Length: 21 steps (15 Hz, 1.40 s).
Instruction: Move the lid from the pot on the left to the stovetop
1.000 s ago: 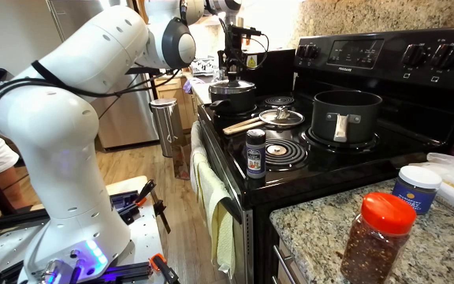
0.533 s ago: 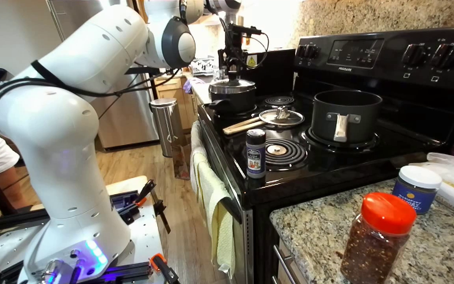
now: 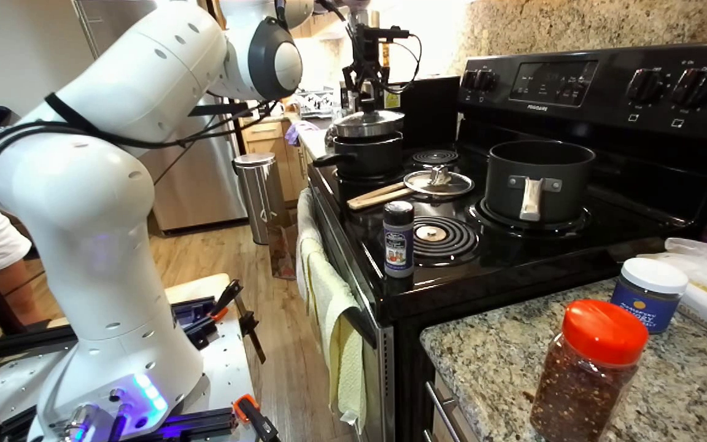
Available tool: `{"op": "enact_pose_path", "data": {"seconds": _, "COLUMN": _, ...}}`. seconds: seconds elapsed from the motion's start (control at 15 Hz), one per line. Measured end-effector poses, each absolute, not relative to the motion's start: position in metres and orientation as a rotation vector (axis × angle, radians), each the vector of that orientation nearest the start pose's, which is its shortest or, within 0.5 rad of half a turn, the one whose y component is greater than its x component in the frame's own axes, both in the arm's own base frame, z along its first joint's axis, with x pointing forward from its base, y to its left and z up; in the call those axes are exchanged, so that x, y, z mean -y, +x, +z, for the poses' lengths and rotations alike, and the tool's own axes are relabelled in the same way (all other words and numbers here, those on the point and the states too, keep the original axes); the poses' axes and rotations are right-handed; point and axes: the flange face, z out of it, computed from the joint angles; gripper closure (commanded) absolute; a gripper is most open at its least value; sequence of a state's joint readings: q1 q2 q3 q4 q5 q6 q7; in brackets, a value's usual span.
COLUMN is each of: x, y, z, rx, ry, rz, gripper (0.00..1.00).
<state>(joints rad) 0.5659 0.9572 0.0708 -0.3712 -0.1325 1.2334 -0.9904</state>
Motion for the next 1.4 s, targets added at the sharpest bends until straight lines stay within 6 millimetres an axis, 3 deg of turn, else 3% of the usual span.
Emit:
{"op": "enact_pose_path", "data": {"seconds": 0.47, "x": -0.390, "y": 0.622, "z": 0.533, "rx": 2.258, "ry": -2.314, "rz": 0.075, "gripper": 0.66}}
{"op": "enact_pose_path", "data": {"seconds": 0.67, "x": -0.374, "y": 0.623, "z": 0.557, "rx": 2.248, "ry": -2.368, "rz": 0.033, "gripper": 0.66}}
{"op": "enact_pose_path", "data": {"seconds": 1.07, "x": -0.303, "y": 0.640, "z": 0.612, "rx": 2.138, "ry": -2.506, "rz": -0.078, "gripper": 0.66}}
{"op": "enact_pose_path", "data": {"seconds": 1.4, "x": -0.228, "y": 0.668, "z": 0.622, "rx": 1.988, "ry": -2.595, "rz": -0.114, "gripper": 0.66}}
